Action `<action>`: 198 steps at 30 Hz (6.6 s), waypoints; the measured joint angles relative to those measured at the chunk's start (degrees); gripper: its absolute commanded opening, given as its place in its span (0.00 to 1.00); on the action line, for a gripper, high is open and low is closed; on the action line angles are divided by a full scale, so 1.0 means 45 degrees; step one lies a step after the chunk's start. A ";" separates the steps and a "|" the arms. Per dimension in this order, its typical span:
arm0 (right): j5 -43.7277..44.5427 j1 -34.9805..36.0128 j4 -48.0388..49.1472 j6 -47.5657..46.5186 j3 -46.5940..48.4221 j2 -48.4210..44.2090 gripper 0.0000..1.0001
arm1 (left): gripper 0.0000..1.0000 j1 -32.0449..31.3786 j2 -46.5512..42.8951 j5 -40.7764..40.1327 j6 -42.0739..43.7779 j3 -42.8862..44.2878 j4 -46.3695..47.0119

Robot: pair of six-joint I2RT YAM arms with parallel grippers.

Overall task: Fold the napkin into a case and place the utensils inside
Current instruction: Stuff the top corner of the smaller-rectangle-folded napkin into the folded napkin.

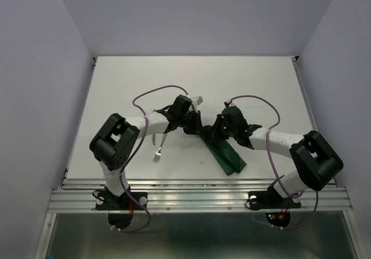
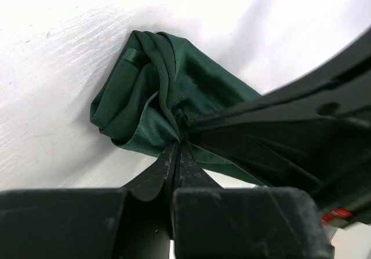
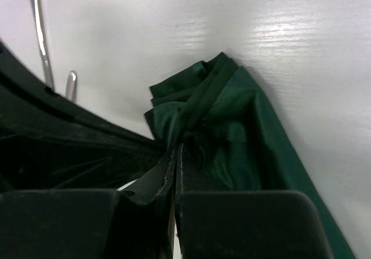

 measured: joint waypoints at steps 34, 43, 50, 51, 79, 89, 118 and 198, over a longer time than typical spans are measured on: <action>-0.0486 -0.1010 0.0782 -0.0112 -0.0957 0.0214 0.01 | 0.00 0.0005 0.0923 0.0525 0.0913 0.0845 0.0073; -0.1117 -0.1010 0.1389 -0.0097 -0.0811 0.0393 0.01 | 0.00 0.0005 0.1073 0.0597 0.1064 0.1005 0.0029; -0.1195 -0.1010 0.1545 -0.0097 -0.0811 0.0335 0.01 | 0.00 0.0005 0.1078 0.0597 0.1219 0.1180 -0.0078; -0.1229 -0.1015 0.1574 -0.0097 -0.0811 0.0335 0.01 | 0.00 0.0005 0.1078 0.0597 0.1234 0.1229 -0.0131; -0.1749 -0.1151 0.3696 0.1059 -0.0525 0.2443 0.01 | 0.00 0.0131 0.1331 0.0622 0.1812 0.1433 -0.0393; -0.1146 -0.1151 0.3458 0.1229 -0.1744 0.0889 0.01 | 0.00 0.0209 0.1205 0.2127 0.2798 0.0918 0.0384; -0.1282 -0.2055 0.1894 0.1166 -0.2735 -0.1690 0.01 | 0.00 -0.0141 0.1894 0.4002 0.4022 0.1341 0.0942; -0.1239 -0.1778 -0.2506 -0.3891 -0.1574 -0.3050 0.39 | 0.00 -0.0087 0.2157 0.3983 0.4022 0.1787 0.0685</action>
